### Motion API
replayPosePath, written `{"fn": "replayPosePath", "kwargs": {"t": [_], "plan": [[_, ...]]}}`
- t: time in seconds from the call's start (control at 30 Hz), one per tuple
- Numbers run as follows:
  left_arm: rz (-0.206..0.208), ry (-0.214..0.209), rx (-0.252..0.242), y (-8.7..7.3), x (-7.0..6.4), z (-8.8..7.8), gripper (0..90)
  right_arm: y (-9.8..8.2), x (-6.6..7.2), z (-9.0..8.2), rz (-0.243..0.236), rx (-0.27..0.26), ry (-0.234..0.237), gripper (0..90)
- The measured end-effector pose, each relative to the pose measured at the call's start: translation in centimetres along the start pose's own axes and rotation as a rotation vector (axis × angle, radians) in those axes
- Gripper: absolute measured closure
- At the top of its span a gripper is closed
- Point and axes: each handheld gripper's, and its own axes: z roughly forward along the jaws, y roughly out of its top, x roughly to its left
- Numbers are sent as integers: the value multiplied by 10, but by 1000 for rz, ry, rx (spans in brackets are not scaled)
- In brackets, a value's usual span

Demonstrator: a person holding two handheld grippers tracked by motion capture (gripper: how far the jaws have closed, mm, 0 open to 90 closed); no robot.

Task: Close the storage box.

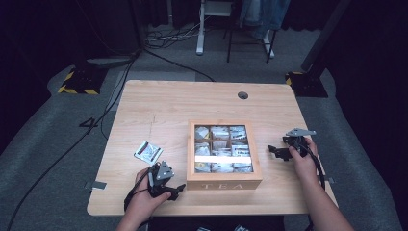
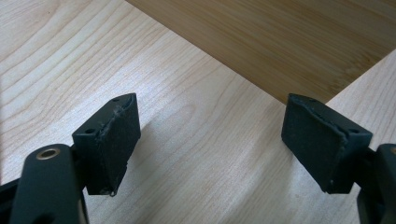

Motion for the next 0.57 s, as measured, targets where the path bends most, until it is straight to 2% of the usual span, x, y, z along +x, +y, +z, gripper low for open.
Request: {"fn": "replayPosePath", "kwargs": {"t": [0.27,0.57], "plan": [[0,1,1,0,0,0,201,0,2,2,36,13,-42,86],[-10,10,0,2,0,2,200,0,3,2,56,17,-59,73]]}}
